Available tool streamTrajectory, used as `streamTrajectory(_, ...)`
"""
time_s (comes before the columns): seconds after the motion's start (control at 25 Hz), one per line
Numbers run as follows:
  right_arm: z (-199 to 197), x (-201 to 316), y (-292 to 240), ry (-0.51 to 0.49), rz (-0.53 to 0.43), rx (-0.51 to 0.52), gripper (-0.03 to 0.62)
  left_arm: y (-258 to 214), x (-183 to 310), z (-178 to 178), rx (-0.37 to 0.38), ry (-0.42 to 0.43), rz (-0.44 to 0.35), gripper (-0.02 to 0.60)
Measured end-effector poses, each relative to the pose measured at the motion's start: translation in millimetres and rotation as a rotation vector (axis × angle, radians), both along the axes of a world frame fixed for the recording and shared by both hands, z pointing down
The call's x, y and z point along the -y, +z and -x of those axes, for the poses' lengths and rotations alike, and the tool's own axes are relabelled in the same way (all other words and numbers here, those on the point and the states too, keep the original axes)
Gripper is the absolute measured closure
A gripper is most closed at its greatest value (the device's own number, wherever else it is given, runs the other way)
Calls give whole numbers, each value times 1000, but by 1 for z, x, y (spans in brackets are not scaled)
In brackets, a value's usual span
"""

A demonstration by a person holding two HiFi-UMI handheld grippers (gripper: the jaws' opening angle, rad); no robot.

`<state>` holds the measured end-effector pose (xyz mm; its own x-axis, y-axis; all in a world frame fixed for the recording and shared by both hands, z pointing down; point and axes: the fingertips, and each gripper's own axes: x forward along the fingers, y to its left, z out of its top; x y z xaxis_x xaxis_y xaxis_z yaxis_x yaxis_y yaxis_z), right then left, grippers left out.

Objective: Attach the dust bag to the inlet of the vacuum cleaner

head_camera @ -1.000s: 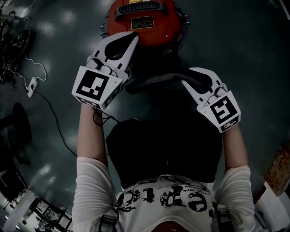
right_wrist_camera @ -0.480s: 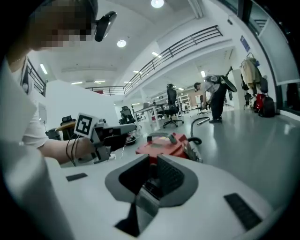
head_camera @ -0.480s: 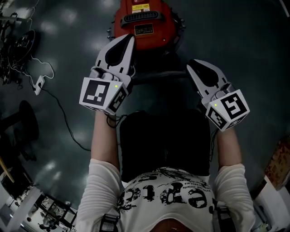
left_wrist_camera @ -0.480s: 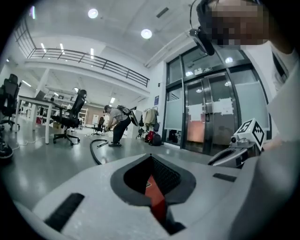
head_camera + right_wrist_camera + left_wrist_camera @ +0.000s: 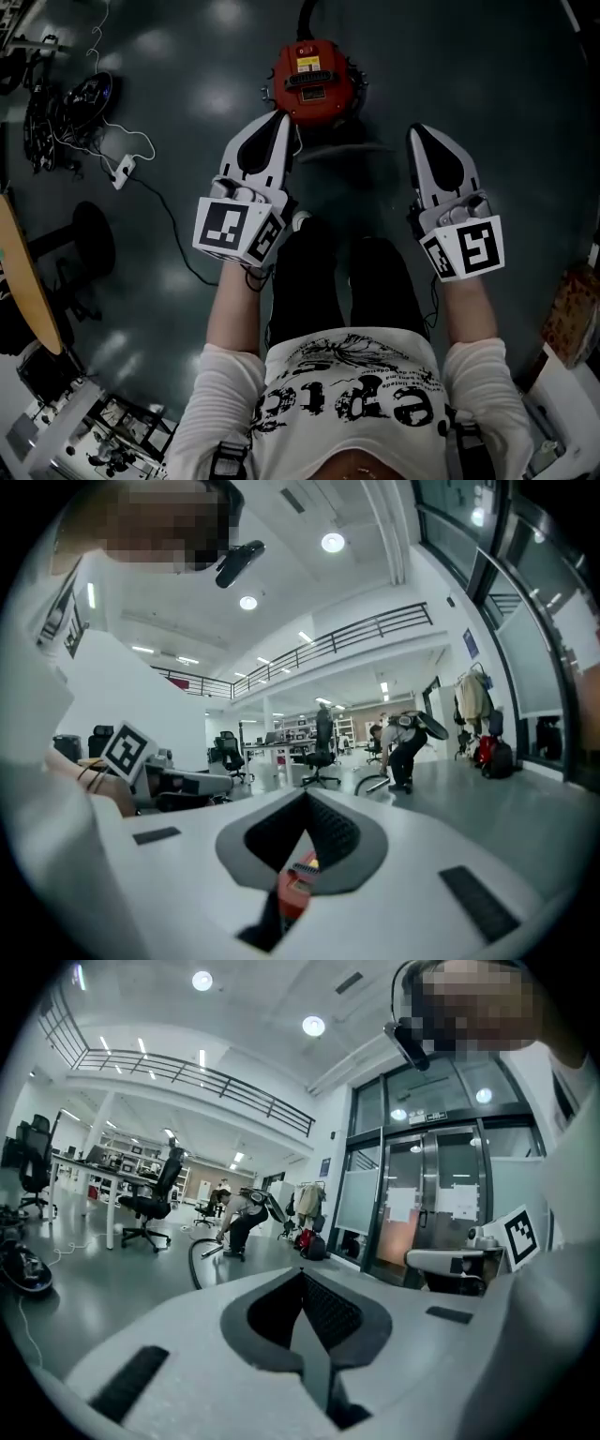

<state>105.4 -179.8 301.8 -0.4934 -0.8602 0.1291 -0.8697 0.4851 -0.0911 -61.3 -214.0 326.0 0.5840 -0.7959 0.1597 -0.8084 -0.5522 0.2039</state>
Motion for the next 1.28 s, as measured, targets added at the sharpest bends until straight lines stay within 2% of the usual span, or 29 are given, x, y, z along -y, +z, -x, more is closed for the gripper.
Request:
streamTrajectory(0.16, -3, -18, -96, -7, -3, -13, 592, -95, -38, 4, 10, -45, 4, 578)
streamTrajectory(0.32, -13, -39, -177, 3, -22, -35, 592, -174, -75, -3, 35, -41, -2, 578)
streamTrajectory(0.48, -6, -65, -225, -29, -30, -22, 592, -234, -105, 1, -15, -66, -24, 578)
streamTrajectory(0.56, -2, -77, -234, -33, -24, -11, 592, -246, -117, 2, -22, -83, -38, 578)
streamTrajectory(0.68, 2, -97, -243, -46, -32, -23, 592, -257, -145, 0, 22, -94, -79, 578)
streamTrajectory(0.84, 3, -117, -250, -76, -40, -34, 592, -282, -179, 0, -31, -94, -116, 578)
streamTrajectory(0.96, 1, -122, -251, -84, -77, -92, 591, -284, -185, 0, -15, -110, -133, 578)
streamTrajectory(1.28, 10, -132, -247, -75, -59, -76, 592, -281, -190, 5, -8, -141, -126, 578)
